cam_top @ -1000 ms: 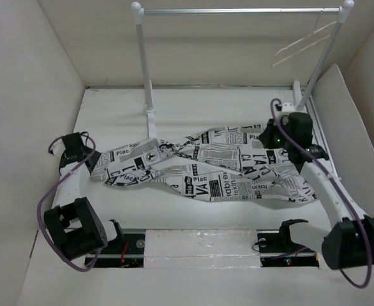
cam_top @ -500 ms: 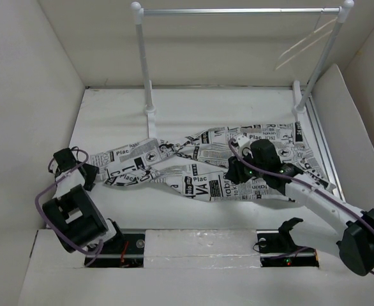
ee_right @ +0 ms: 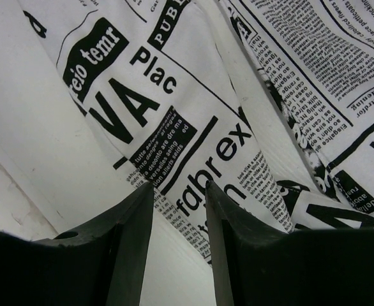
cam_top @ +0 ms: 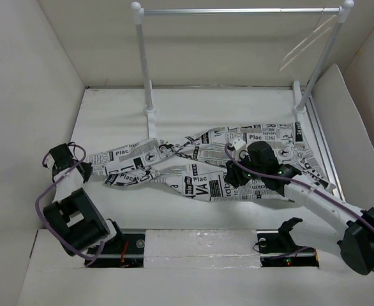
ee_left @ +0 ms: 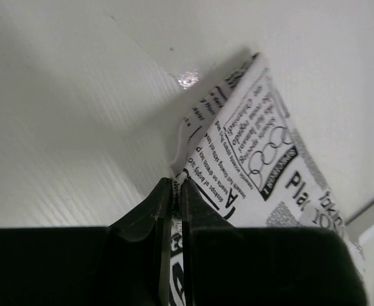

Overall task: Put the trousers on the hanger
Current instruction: Flatten out the trousers at the center of the board.

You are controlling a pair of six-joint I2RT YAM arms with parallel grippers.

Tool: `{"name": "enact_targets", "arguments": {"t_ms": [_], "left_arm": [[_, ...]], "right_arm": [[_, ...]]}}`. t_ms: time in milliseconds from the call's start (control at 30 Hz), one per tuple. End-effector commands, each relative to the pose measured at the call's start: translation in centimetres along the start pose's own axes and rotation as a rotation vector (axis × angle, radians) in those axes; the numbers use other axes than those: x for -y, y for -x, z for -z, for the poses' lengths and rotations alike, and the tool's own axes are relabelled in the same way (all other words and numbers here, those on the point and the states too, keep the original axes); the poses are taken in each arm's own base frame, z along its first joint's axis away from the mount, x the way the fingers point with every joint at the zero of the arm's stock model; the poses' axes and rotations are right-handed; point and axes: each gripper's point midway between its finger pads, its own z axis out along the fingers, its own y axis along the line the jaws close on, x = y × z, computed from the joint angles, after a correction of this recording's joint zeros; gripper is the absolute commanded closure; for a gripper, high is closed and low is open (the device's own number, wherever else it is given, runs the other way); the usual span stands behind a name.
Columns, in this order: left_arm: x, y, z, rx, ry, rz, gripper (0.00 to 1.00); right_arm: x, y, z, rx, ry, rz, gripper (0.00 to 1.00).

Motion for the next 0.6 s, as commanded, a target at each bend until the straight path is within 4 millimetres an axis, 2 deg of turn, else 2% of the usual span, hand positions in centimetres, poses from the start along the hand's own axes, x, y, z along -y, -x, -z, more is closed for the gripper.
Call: {"name": "enact_targets", "arguments": {"t_ms": [0, 167, 200, 233, 267, 300, 333, 367, 433, 467, 533, 567], "left_arm": [[2.2, 2.9, 3.6, 0.106, -0.069, 0.004, 1.0], [5.9, 3.7, 9.1, 0.167, -0.194, -0.003, 1.0], [6.3, 4.0, 9.6, 0.172, -0.204, 0.003, 1.0], [8.0, 4.9, 10.5, 0.171, -0.25, 0.007, 1.0], [8.1, 4.9, 10.5, 0.171, -0.251, 0.007, 1.0], [9.0, 5.4, 10.9, 0.174, -0.279, 0.021, 1.0], [10.2, 6.3, 11.8, 0.193, -0.313, 0.03, 1.0], [11.2, 7.2, 11.7, 0.208, -0.338, 0.041, 1.0], [13.5, 8.8, 12.5, 0.23, -0.409, 0.076, 1.0], [14.4, 9.5, 11.2, 0.222, -0.409, 0.088, 1.0], [16.1, 10.8, 10.2, 0.224, -0.415, 0.105, 1.0], [16.5, 11.0, 7.4, 0.196, -0.387, 0.127, 1.0]], "right_arm": [[-0.7, 1.8, 0.7, 0.039, 0.023, 0.052, 0.56], [-0.4, 2.5, 2.4, 0.054, -0.022, 0.075, 0.56], [-0.2, 2.5, 2.6, 0.054, -0.031, 0.077, 0.56], [0.1, 2.7, 2.7, 0.059, -0.039, 0.08, 0.56], [0.1, 2.8, 2.7, 0.062, -0.04, 0.081, 0.56], [0.5, 3.1, 2.8, 0.067, -0.046, 0.081, 0.56], [0.8, 3.1, 2.6, 0.059, -0.047, 0.083, 0.56], [1.0, 3.0, 2.3, 0.042, -0.04, 0.069, 0.56], [1.2, 3.8, 2.2, 0.039, -0.034, 0.068, 0.56], [1.2, 3.9, 2.0, 0.033, -0.031, 0.069, 0.56], [1.4, 4.6, 1.7, 0.033, -0.033, 0.073, 0.56], [1.5, 4.7, 1.7, 0.033, -0.04, 0.071, 0.56]]}}
